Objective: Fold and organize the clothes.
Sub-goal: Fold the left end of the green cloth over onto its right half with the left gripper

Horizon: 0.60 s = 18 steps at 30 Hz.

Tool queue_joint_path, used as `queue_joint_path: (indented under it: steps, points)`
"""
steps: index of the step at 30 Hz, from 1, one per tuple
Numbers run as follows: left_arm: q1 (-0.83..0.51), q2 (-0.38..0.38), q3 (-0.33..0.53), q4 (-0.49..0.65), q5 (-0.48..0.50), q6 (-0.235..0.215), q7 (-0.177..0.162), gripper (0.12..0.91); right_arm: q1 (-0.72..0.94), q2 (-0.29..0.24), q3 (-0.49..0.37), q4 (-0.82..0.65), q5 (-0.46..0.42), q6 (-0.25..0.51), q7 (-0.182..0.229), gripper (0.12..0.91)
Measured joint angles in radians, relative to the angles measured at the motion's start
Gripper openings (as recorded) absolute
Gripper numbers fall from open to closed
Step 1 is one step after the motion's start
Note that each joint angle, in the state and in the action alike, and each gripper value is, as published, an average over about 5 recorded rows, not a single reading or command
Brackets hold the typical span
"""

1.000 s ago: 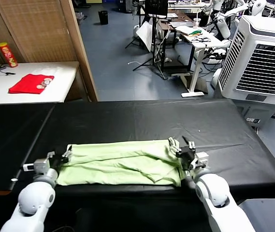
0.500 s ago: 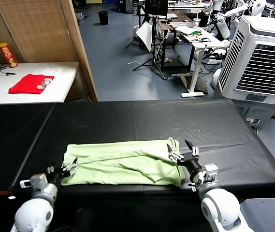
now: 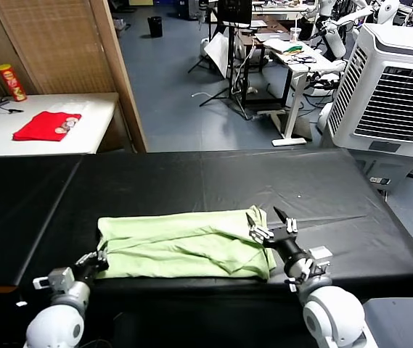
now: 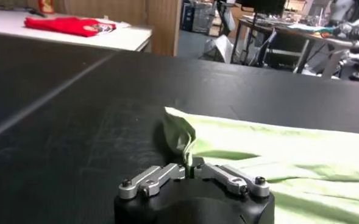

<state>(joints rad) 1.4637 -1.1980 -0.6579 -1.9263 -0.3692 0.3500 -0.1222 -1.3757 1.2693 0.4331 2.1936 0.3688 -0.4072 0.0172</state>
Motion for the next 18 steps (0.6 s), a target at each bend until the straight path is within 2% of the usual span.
queue_joint_path:
  steps: [4,11,14,18]
  points:
    - [0.002,0.063,-0.029,0.016,0.086,-0.014,0.005,0.159,-0.017,0.007,0.013,0.014,-0.002,0.004,0.001,0.798]
    - [0.018,0.230,-0.110,0.053,0.169,-0.037,-0.002,0.159,-0.047,0.016,0.025,0.022,-0.012,0.015,0.005,0.798]
    - [0.022,0.258,-0.115,0.040,0.157,-0.009,-0.012,0.159,-0.060,0.029,0.019,0.033,-0.030,0.017,0.006,0.798]
    - [0.021,0.234,-0.082,-0.020,0.107,0.047,-0.024,0.159,-0.081,0.048,0.018,0.049,-0.056,0.024,0.006,0.798]
